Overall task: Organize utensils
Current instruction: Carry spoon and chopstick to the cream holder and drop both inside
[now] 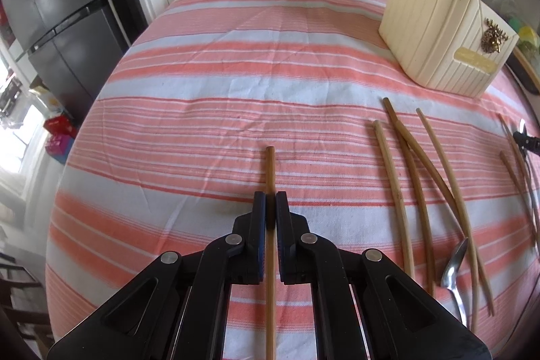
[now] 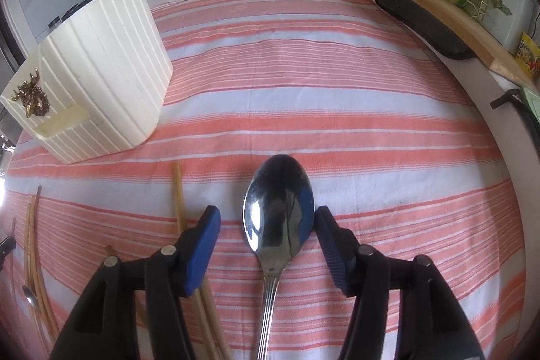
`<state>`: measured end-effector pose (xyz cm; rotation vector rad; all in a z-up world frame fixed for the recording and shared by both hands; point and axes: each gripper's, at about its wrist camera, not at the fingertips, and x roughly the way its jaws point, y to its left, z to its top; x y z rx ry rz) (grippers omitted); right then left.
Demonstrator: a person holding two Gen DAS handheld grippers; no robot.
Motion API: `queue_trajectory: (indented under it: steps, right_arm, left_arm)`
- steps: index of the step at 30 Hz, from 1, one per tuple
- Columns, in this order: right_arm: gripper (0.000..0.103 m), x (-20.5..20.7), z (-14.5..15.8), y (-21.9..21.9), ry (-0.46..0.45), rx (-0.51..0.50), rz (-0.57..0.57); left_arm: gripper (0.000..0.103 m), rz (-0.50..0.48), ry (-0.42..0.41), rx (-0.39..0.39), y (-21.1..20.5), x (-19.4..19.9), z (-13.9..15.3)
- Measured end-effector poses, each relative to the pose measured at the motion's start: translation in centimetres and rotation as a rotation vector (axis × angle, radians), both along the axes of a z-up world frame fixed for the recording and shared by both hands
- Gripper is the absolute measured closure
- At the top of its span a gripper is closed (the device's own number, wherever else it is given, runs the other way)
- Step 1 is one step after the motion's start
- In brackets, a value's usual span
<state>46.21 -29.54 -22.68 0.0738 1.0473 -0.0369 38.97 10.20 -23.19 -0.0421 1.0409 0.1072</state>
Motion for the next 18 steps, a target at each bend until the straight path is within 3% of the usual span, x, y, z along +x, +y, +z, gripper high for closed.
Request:
queue_trajectory:
  steps: [3,6,11,14,18]
  right_arm:
    - [0.061,0.6,0.1,0.5,-0.014,-0.07,0.001]
    - [0.062,0.1,1.1,-0.3,-0.027,-0.002,0.009]
    - [0.062,-3.6,6.4,-1.1,-0.197,0.096,0.072]
    - [0.062,-6.1,9.9,-1.0,-0.291,0.103,0.112]
    - [0.062,-8.7,13.1,-0.4,-0.379,0.102,0.146]
  left_arm:
    - [0.099,0.002,-0.006,-0.002,0.1,0.2,0.1]
    - [0.099,0.008,-0.044,-0.033,0.6,-0.3,1.5]
    - [0.099,-0.01,-0.17,-0.085,1.2,-2.1,6.7]
    - [0.099,-0.028,-0.251,-0.1,1.2,-3.2,10.0]
    - [0.099,-0.041,-0.316,-0.178,1.8,-4.2,13.0]
